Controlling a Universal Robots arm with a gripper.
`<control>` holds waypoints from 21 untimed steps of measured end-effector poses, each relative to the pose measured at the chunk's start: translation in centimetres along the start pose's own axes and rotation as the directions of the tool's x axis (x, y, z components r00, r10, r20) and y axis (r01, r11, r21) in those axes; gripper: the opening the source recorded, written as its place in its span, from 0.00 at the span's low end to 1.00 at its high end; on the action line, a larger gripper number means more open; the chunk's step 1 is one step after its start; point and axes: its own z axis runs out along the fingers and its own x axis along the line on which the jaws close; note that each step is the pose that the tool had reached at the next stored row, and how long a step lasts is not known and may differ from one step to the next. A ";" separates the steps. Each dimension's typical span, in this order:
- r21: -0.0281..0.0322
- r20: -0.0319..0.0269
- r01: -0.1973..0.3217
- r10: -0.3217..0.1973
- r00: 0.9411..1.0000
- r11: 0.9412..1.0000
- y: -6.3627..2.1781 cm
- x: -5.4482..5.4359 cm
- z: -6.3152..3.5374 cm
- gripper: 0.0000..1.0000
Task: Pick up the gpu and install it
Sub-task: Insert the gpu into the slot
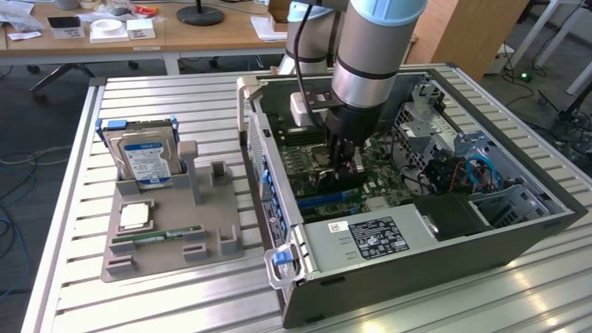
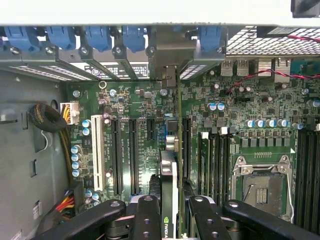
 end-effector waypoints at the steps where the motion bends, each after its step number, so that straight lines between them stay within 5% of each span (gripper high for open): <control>1: 0.000 0.000 0.000 0.000 1.000 1.000 0.00 0.0 0.05 0.27; 21: 0.000 0.000 0.000 0.000 1.000 1.000 0.02 0.0 0.93 0.27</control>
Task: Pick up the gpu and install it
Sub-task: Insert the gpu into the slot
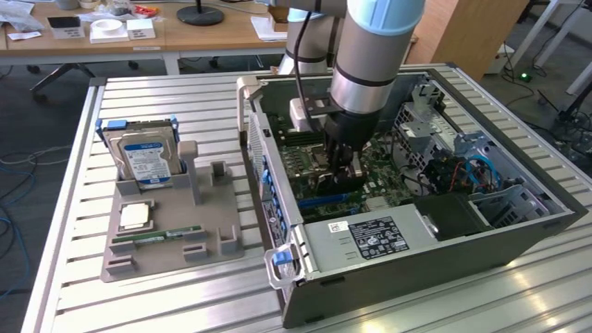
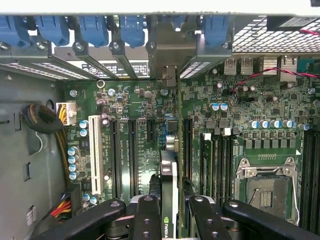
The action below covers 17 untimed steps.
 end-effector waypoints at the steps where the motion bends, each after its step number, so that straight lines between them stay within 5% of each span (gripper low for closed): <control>1: 0.000 0.000 0.000 0.000 1.000 1.000 0.00 0.0 0.04 0.27; 17: 0.000 0.000 0.000 0.000 1.000 1.000 0.04 0.0 0.58 0.27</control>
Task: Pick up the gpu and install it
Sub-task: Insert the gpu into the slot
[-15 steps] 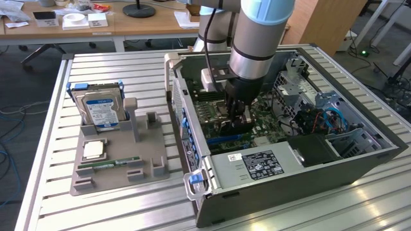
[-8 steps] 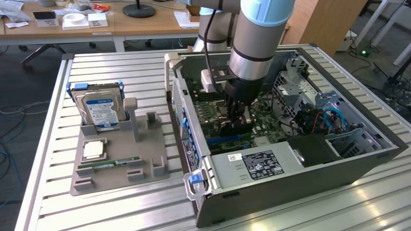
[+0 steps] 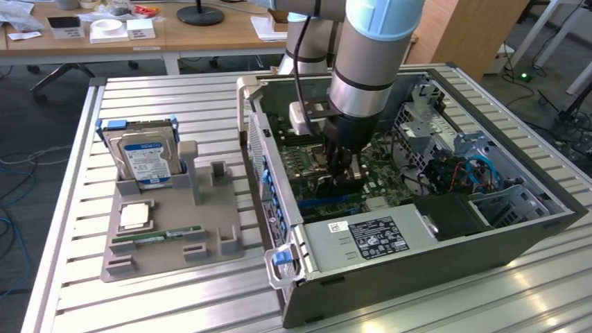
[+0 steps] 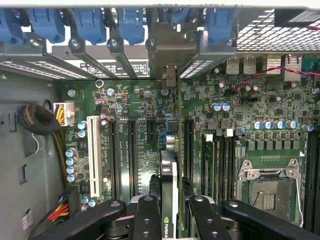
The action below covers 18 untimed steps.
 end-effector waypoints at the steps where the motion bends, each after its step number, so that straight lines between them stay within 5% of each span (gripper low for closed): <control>1: 0.000 0.000 0.000 0.000 1.000 1.000 0.00 0.0 0.05 0.27; 18: 0.000 0.000 0.000 0.000 1.000 1.000 0.02 0.0 0.27 0.27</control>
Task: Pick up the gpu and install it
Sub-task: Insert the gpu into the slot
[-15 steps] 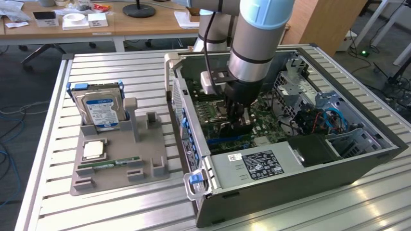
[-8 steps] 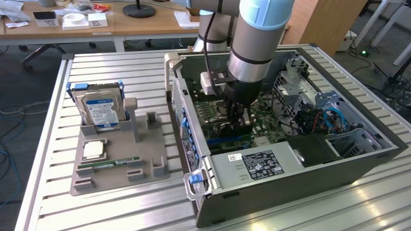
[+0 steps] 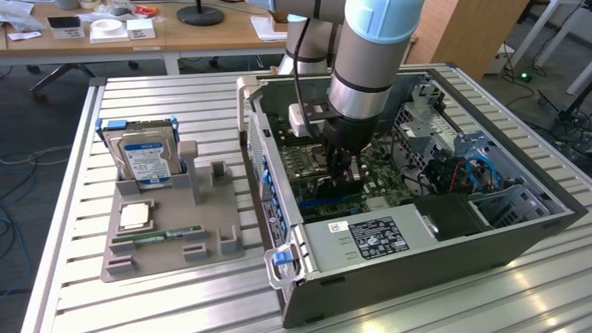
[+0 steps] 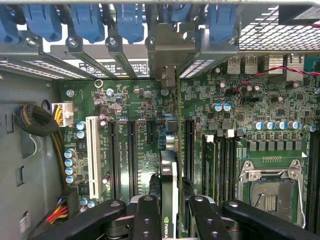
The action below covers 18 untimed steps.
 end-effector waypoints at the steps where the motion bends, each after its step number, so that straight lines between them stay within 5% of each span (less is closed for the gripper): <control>1: 0.000 0.000 0.000 0.000 1.000 1.000 0.00 0.0 -0.03 0.27; 18: 0.001 -0.001 -0.028 0.028 1.000 1.000 -0.01 0.0 -0.26 0.27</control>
